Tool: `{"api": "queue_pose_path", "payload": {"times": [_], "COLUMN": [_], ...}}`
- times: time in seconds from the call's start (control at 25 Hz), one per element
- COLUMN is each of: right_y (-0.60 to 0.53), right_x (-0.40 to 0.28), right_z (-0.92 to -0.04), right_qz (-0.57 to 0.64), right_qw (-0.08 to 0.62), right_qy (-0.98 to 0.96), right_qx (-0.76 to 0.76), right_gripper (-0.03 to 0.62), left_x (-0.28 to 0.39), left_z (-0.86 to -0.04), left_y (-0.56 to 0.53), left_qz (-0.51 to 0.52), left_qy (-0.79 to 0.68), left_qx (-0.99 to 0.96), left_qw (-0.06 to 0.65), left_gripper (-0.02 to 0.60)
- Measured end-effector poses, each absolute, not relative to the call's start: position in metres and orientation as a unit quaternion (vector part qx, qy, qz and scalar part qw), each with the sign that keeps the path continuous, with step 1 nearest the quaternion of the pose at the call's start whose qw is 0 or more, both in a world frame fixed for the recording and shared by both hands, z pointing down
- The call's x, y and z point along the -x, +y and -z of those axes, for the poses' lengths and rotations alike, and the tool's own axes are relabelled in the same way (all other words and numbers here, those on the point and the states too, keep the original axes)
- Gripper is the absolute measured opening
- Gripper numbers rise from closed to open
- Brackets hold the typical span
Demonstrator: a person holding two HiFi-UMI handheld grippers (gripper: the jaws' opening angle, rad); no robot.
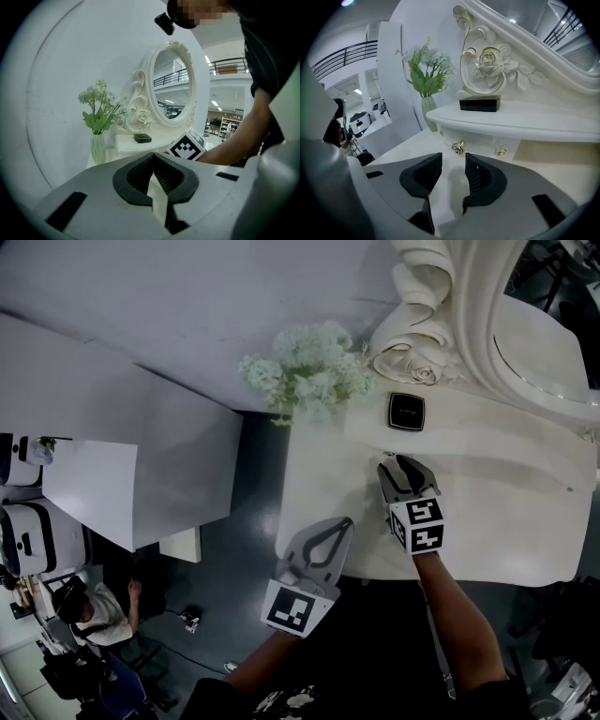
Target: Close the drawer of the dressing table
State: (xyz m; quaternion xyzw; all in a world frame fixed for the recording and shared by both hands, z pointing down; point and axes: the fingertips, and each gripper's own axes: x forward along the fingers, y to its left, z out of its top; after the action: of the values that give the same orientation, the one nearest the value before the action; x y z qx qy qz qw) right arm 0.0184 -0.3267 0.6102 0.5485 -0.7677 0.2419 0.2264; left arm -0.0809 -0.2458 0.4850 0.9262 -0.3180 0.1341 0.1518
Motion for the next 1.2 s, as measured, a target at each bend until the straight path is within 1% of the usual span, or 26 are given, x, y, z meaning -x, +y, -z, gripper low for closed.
{"api": "queue_pose_path", "payload": {"times": [0.16, 0.24, 0.28, 0.36, 0.4, 0.48, 0.6, 0.76, 0.88, 1.2], "right_y": [-0.314, -0.31, -0.306, -0.296, -0.291, -0.282, -0.268, -0.243, -0.223, -0.172], "right_x": [-0.02, -0.021, -0.022, -0.025, -0.027, -0.032, -0.043, -0.064, -0.084, -0.157], "right_z": [-0.607, -0.596, -0.586, -0.561, -0.547, -0.523, -0.487, -0.421, -0.381, -0.336], "right_qz": [-0.237, -0.227, -0.218, -0.199, -0.19, -0.174, -0.136, -0.067, -0.04, -0.012], "right_qw": [0.222, 0.211, 0.201, 0.172, 0.155, 0.129, 0.113, 0.081, 0.058, 0.036], "right_qy": [-0.77, -0.774, -0.776, -0.78, -0.783, -0.792, -0.803, -0.82, -0.829, -0.822], "right_qx": [-0.549, -0.553, -0.557, -0.568, -0.571, -0.571, -0.57, -0.563, -0.554, -0.569], "right_gripper": [0.137, 0.118, 0.098, 0.02, 0.004, -0.002, -0.002, -0.002, -0.002, -0.002], "left_x": [0.081, 0.079, 0.077, 0.074, 0.072, 0.066, 0.051, 0.02, -0.002, -0.049], "left_z": [-0.481, -0.474, -0.47, -0.464, -0.461, -0.453, -0.441, -0.417, -0.393, -0.329], "left_y": [-0.242, -0.241, -0.238, -0.233, -0.231, -0.228, -0.222, -0.209, -0.203, -0.184], "left_qz": [-0.131, -0.123, -0.119, -0.117, -0.115, -0.107, -0.098, -0.088, -0.066, -0.014], "left_qy": [-0.329, -0.333, -0.335, -0.339, -0.341, -0.348, -0.349, -0.336, -0.338, -0.352], "left_qx": [-0.924, -0.925, -0.925, -0.925, -0.925, -0.924, -0.926, -0.935, -0.937, -0.935], "left_qw": [0.146, 0.136, 0.132, 0.125, 0.123, 0.118, 0.102, 0.065, 0.058, 0.022], "left_gripper": [0.005, 0.005, 0.005, 0.005, 0.005, 0.005, 0.005, 0.005, 0.005, 0.005]}}
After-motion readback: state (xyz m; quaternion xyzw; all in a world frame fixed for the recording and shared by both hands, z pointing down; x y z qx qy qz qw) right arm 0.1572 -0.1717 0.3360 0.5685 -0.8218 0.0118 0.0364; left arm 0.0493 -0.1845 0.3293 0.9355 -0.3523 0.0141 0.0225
